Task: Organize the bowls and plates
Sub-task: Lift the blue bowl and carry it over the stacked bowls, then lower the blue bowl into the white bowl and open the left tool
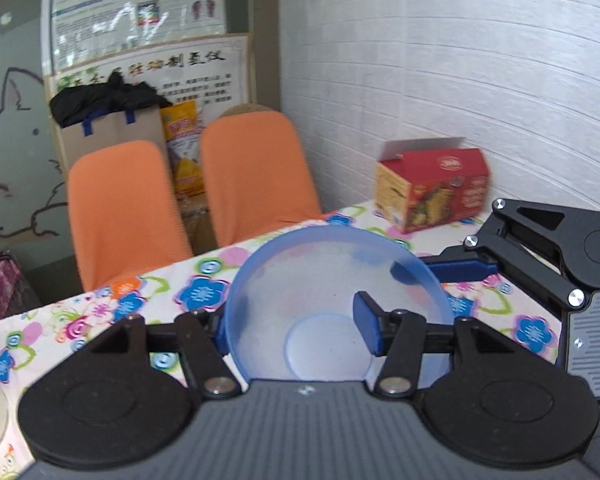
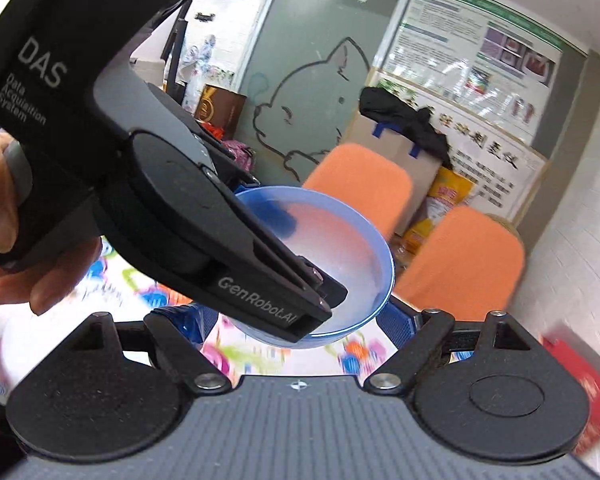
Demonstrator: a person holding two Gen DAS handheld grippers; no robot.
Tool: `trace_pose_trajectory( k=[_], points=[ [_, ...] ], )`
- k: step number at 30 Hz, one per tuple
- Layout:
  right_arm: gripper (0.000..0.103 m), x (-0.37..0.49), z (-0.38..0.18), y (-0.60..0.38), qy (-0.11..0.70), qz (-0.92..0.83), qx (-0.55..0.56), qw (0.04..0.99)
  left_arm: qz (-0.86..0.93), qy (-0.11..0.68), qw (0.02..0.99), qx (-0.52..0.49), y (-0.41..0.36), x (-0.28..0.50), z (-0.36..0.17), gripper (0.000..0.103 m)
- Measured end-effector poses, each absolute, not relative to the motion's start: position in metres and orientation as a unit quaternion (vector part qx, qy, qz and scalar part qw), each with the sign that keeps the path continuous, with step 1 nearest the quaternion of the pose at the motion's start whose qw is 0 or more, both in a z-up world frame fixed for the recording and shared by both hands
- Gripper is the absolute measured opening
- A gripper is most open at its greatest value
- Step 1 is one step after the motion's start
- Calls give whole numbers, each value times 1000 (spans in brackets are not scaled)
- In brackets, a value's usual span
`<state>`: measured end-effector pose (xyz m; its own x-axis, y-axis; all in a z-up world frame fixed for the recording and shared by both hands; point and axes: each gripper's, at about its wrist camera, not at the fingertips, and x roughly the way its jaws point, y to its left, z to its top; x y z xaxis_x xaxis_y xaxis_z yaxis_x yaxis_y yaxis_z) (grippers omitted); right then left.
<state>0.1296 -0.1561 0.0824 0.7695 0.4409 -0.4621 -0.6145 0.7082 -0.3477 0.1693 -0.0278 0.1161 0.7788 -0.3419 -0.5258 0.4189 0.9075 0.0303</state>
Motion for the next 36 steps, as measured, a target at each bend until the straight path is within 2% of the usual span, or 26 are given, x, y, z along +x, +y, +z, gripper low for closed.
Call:
trace_pose_trajectory(
  k=[7, 13, 28, 36],
  points=[
    [73, 92, 49, -188, 227, 266, -224, 910, -244, 290, 920, 98, -76, 128, 69, 58],
    [73, 85, 20, -197, 260, 271, -203, 904, -251, 325, 906, 99, -85, 119, 32, 58],
    [73, 100, -9, -192, 298, 292, -195, 887, -241, 374, 892, 78, -73, 153, 2, 59],
    [73, 102, -11, -198, 317, 285, -176, 887, -254, 381, 887, 68, -67, 163, -3, 71]
  ],
)
